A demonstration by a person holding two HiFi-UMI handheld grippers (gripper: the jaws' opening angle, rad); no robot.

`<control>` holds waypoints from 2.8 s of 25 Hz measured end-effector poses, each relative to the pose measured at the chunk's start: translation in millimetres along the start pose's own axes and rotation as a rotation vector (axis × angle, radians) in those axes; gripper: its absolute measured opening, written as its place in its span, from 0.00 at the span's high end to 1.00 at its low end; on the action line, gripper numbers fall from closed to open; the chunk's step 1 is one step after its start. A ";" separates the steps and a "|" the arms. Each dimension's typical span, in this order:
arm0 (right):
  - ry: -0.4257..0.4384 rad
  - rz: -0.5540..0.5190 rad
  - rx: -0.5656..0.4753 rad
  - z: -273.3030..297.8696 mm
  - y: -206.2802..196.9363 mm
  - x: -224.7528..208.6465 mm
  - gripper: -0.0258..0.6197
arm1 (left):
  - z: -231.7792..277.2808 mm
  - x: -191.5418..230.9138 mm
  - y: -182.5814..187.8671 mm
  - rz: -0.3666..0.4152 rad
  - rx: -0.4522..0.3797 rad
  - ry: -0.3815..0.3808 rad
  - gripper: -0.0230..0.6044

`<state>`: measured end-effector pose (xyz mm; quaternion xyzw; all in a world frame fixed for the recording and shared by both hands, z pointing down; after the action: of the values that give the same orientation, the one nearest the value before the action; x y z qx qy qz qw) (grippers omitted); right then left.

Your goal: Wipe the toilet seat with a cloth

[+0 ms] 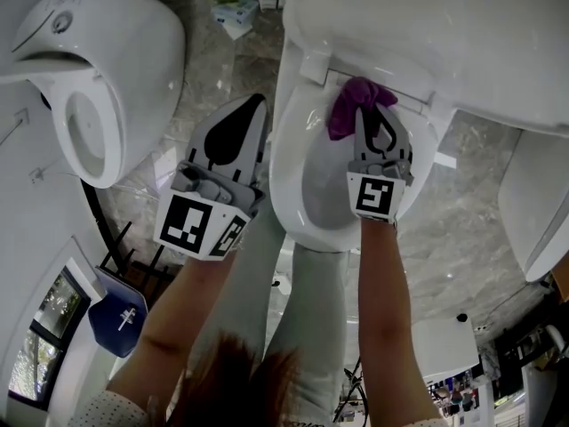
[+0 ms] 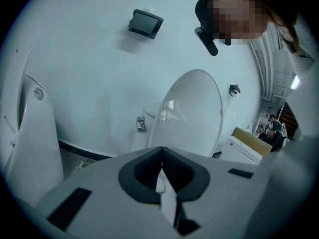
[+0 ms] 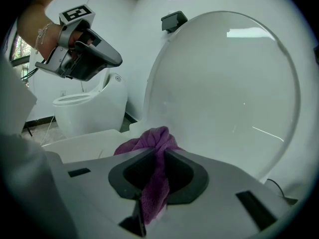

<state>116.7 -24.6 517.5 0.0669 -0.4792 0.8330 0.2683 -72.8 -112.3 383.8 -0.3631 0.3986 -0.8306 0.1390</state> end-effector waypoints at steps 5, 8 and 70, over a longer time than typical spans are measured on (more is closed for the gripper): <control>-0.014 0.007 0.022 -8.6 -10.8 -7.8 0.85 | 2.6 -6.8 -2.1 0.004 0.006 -0.012 0.96; -0.014 0.000 0.032 -11.9 -16.6 -10.7 0.85 | 4.9 -10.2 -2.9 0.007 0.009 -0.018 0.96; 0.204 -0.297 0.075 -92.8 -94.7 -55.8 0.85 | 11.3 -49.6 -19.1 0.032 0.042 -0.057 0.96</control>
<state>225.8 69.1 519.7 0.0620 -0.4027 0.8042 0.4328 -29.0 -80.6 378.7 -0.3774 0.3828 -0.8257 0.1710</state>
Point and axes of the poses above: the fingertips, and each gripper's own axes: z forward along the fingers, x to its left, y out of its top, the point moved 7 cm from there along -z, backward along the fingers, and after that the axes turned 15 degrees about -z, right-handed, at the moved point
